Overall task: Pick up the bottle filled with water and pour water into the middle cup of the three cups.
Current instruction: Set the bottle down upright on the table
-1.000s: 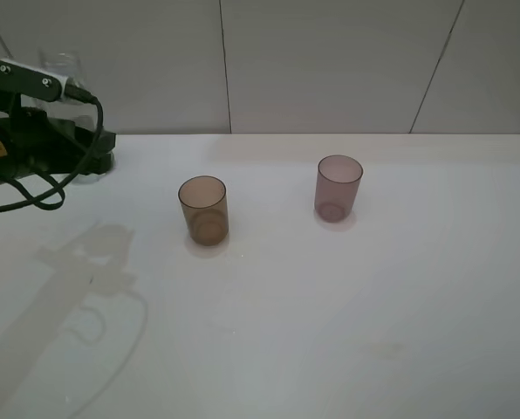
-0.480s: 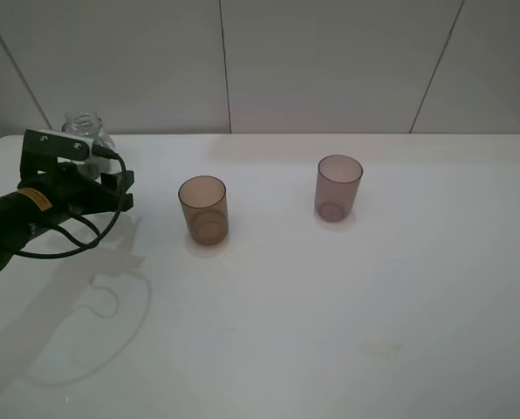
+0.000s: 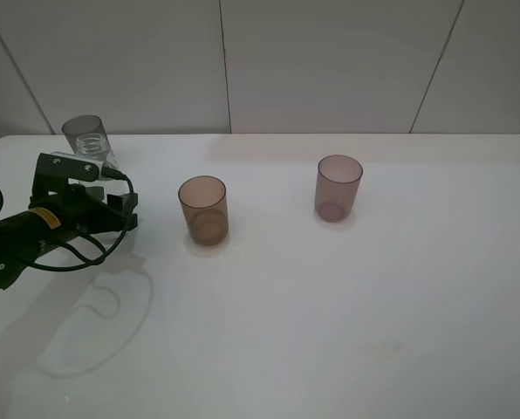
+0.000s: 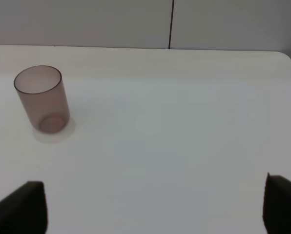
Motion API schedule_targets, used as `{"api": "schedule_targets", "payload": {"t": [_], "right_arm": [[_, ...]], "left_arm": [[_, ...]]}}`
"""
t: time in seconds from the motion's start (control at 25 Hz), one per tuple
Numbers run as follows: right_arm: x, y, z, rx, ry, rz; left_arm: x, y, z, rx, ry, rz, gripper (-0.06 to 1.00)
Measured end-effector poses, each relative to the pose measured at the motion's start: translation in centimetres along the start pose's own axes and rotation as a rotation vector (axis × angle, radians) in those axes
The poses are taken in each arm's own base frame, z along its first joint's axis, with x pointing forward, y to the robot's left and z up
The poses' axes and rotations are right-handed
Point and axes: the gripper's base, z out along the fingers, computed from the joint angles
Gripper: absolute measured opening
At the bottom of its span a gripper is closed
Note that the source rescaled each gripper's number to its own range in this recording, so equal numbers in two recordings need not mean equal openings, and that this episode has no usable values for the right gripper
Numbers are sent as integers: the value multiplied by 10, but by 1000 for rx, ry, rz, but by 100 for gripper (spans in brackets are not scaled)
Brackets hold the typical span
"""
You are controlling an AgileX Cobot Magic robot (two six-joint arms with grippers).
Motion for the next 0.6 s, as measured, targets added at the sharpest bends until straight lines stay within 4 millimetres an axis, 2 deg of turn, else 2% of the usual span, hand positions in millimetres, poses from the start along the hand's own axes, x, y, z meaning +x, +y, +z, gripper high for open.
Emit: {"api": "schedule_targets", "payload": {"t": [0.04, 0.12, 0.2, 0.24, 0.28, 0.36, 0.6], "right_arm": [[0, 0, 0, 0, 0, 0], [0, 0, 0, 0, 0, 0], [0, 0, 0, 0, 0, 0], [0, 0, 0, 0, 0, 0], [0, 0, 0, 0, 0, 0], [0, 0, 0, 0, 0, 0], [0, 0, 0, 0, 0, 0]], "left_arm": [[0, 0, 0, 0, 0, 0, 1], [0, 0, 0, 0, 0, 0, 9], [0, 0, 0, 0, 0, 0, 35], [0, 0, 0, 0, 0, 0, 44], [0, 0, 0, 0, 0, 0, 47], [0, 0, 0, 0, 0, 0, 51], [0, 0, 0, 2, 0, 1, 53]]}}
